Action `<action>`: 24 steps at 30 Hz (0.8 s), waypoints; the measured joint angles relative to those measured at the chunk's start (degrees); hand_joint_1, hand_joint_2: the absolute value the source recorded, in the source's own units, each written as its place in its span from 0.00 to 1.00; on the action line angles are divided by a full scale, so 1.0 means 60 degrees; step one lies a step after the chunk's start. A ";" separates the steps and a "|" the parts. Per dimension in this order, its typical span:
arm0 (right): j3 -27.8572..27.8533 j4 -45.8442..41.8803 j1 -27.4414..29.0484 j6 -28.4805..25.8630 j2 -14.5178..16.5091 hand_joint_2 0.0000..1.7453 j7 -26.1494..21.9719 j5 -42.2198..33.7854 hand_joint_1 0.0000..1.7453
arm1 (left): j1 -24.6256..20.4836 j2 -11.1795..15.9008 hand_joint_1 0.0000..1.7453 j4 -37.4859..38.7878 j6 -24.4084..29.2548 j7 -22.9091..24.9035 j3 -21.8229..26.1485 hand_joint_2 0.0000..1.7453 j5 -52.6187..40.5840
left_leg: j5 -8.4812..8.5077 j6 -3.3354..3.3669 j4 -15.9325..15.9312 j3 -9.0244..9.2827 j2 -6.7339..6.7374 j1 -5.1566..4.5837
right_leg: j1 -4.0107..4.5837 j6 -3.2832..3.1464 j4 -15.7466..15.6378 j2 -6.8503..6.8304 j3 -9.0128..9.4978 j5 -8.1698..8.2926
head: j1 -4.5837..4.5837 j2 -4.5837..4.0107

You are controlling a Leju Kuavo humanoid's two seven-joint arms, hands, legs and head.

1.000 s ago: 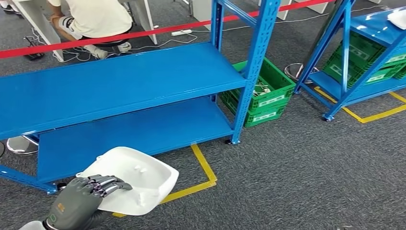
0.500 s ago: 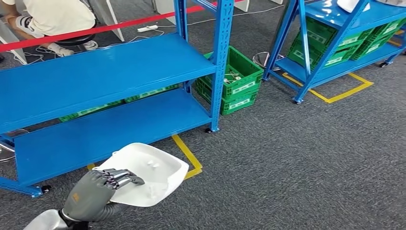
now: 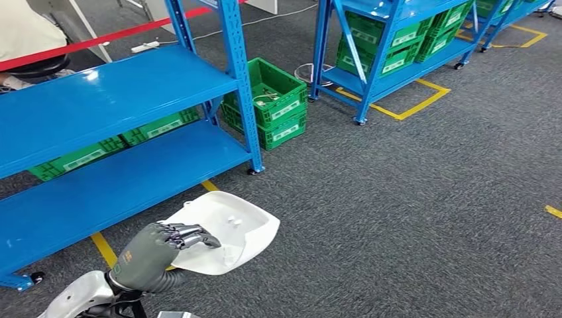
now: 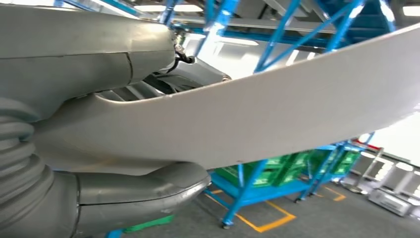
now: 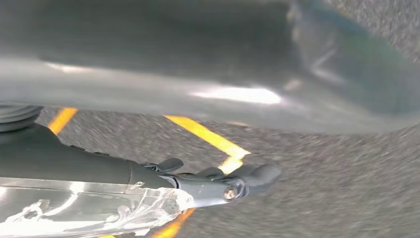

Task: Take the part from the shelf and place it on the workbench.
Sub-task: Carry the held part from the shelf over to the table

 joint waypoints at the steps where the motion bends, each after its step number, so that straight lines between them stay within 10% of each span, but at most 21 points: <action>1: -0.0113 0.0008 0.0015 0.0011 0.0151 0.00 0.0005 0.0013 0.00 | -0.0014 -0.0002 1.00 0.0019 -0.0021 -0.0011 -0.0002 1.00 0.0018 | -0.0215 -0.0069 0.0127 -0.0058 -0.0171 0.0020 | 0.0002 -0.0114 0.0009 0.0070 -0.0108 0.0087 | -0.0006 0.0000; 4: -0.0402 0.0021 0.0012 0.0043 0.0503 0.00 -0.0039 0.0019 0.00 | -0.0024 0.0005 1.00 0.0083 -0.0045 -0.0030 -0.0003 1.00 0.0054 | -0.1649 -0.0128 0.1580 -0.0469 -0.0852 0.0021 | 0.0029 -0.0322 0.0017 0.0315 -0.0491 0.0453 | -0.0035 0.0000; 6: -0.0537 0.0032 0.0019 0.0050 0.0662 0.00 -0.0052 0.0024 0.00 | -0.0027 0.0006 1.00 0.0125 -0.0046 -0.0036 -0.0005 1.00 0.0058 | -0.2112 -0.0062 0.2643 -0.0642 -0.0954 -0.0005 | 0.0078 -0.0350 0.0053 0.0525 -0.0801 0.0712 | -0.0040 0.0000; 8: -0.0635 0.0054 0.0028 0.0055 0.0782 0.00 -0.0054 0.0025 0.00 | -0.0034 0.0005 1.00 0.0159 -0.0046 -0.0042 -0.0009 1.00 0.0059 | -0.1710 0.0037 0.2528 -0.0258 -0.0998 -0.0040 | 0.0114 -0.0353 0.0114 0.0750 -0.1151 0.0952 | -0.0040 0.0000; 10: -0.0700 0.0070 0.0028 0.0057 0.0878 0.00 -0.0055 0.0026 0.00 | -0.0060 0.0005 1.00 0.0178 -0.0046 -0.0046 -0.0008 1.00 0.0059 | -0.1232 0.0166 0.1255 0.0654 -0.1279 -0.0070 | 0.0136 -0.0328 0.0193 0.0960 -0.1451 0.1165 | -0.0041 0.0000; 13: -0.0778 0.0080 0.0053 0.0057 0.0952 0.00 -0.0070 0.0037 0.00 | -0.0112 0.0005 1.00 0.0192 -0.0047 -0.0053 -0.0006 1.00 0.0061 | -0.1299 0.0230 -0.0197 0.1485 -0.1656 -0.0087 | 0.0147 -0.0218 0.0234 0.1210 -0.1697 0.1482 | -0.0032 0.0000; 16: -0.0826 0.0099 0.0138 0.0057 0.1008 0.00 -0.0079 0.0044 0.00 | -0.0150 -0.0006 1.00 0.0217 -0.0059 -0.0059 -0.0017 1.00 0.0060 | -0.1091 0.0324 -0.0222 0.1268 -0.1360 -0.0063 | 0.0144 -0.0069 0.0276 0.1225 -0.1882 0.1534 | -0.0026 0.0000; 21: -0.0883 0.0110 0.0120 0.0057 0.1046 0.00 -0.0079 0.0052 0.00 | -0.0163 -0.0012 1.00 0.0261 -0.0075 -0.0063 -0.0032 1.00 0.0060 | -0.0560 0.0403 -0.0210 0.0647 -0.0742 -0.0015 | 0.0002 0.0223 0.2948 0.0428 -0.2497 -0.0406 | 0.0018 0.0000; 24: -0.0920 0.0100 0.0144 0.0074 0.1077 0.00 -0.0048 0.0146 0.00 | -0.0164 -0.0011 1.00 0.0278 -0.0094 -0.0071 -0.0046 1.00 0.0101 | -0.0264 0.0294 -0.0137 0.0223 -0.0406 0.0007 | -0.0178 0.0398 0.2937 0.0320 -0.1781 0.0228 | 0.0017 0.0000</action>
